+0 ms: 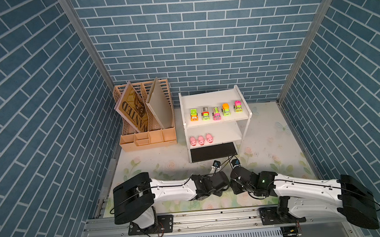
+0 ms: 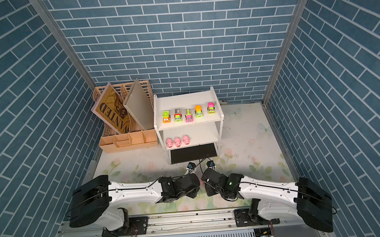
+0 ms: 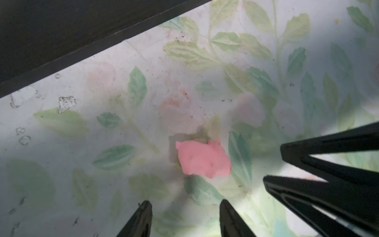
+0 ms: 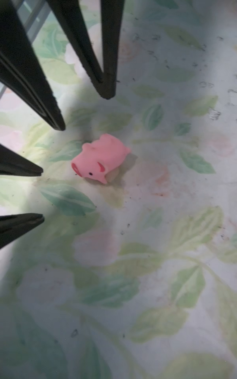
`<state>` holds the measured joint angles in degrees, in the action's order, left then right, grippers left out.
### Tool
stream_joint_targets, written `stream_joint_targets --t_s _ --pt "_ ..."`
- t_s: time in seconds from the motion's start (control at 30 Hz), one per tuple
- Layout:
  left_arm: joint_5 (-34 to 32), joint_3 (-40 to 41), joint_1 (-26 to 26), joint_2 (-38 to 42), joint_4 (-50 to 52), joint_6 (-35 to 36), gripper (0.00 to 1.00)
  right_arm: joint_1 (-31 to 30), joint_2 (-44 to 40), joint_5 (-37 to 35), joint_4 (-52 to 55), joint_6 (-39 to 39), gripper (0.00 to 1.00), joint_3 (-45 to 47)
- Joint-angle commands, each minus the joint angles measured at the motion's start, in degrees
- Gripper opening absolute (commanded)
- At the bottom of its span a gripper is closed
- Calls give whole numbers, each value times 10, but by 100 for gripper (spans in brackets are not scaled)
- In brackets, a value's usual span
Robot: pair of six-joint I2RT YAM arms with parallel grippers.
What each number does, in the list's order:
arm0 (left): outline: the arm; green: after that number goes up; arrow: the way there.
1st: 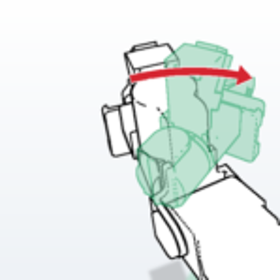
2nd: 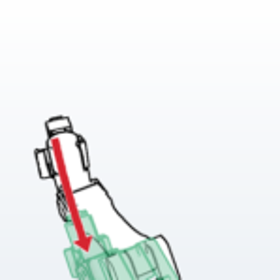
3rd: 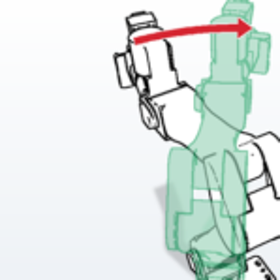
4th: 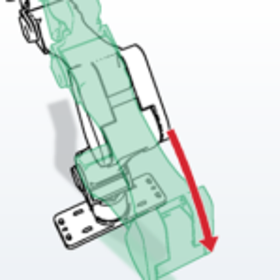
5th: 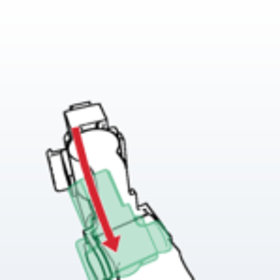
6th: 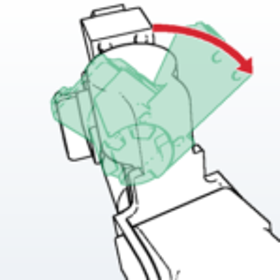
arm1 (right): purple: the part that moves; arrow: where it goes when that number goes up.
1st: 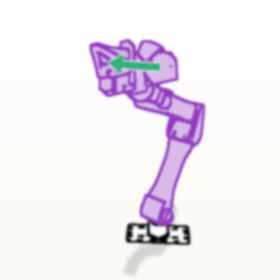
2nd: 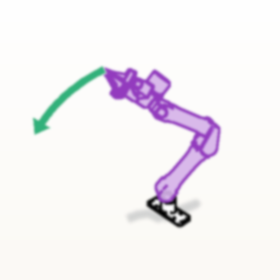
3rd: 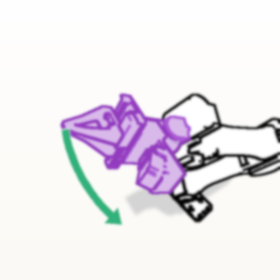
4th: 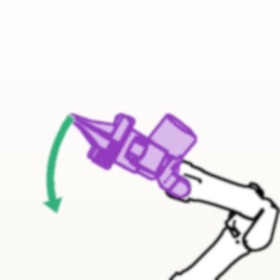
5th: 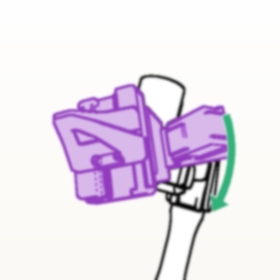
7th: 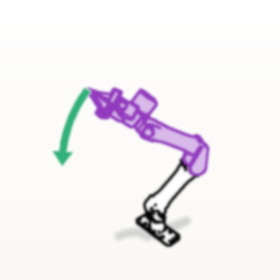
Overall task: Organize plastic toys on shelves
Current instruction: Adjust the plastic toy at the center of the board.
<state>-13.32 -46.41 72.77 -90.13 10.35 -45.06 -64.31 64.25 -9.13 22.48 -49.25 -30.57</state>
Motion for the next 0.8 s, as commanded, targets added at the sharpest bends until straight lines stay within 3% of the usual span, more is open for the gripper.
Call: stream_joint_targets --t_s 0.0,0.37,0.77 --pt "3 11 5 -8 3 -11 55 13 17 -34 3 1 34 -32" --pt "-66 -3 11 53 36 -51 55 53 101 37 -125 55 33 -34" --pt "-88 37 11 110 70 -87 55 -21 120 65 -115 41 35 -37"
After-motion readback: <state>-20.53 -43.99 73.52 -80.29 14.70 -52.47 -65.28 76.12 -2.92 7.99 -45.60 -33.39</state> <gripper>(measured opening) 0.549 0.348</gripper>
